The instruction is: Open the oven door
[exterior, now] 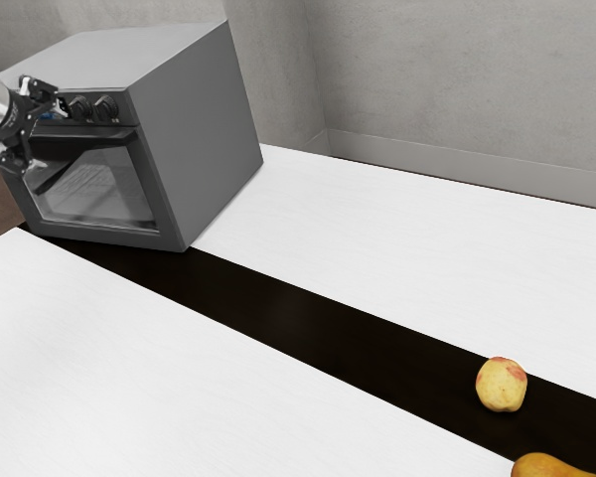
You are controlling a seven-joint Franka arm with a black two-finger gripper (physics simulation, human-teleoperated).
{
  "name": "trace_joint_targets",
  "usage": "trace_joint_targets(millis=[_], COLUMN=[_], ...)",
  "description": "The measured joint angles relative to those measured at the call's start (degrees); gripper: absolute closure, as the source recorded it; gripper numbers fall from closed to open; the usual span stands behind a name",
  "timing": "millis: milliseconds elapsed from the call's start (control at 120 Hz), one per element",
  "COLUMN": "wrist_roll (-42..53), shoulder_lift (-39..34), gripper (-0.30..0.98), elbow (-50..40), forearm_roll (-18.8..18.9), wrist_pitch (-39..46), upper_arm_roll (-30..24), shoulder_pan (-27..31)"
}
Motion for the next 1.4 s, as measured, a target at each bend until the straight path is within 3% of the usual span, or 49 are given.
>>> trace_joint_targets(millis=[792,1400], wrist_roll=[-14.93,-20.69], shoulder_lift=[8.58,12.36], gripper=[0.00,0.00], elbow=[6.97,7.75], forearm_roll=[0.12,-0.39], wrist_pitch=[3.05,4.12], upper_arm_roll=[0.21,0.42], shoulder_pan=[0.08,0.06])
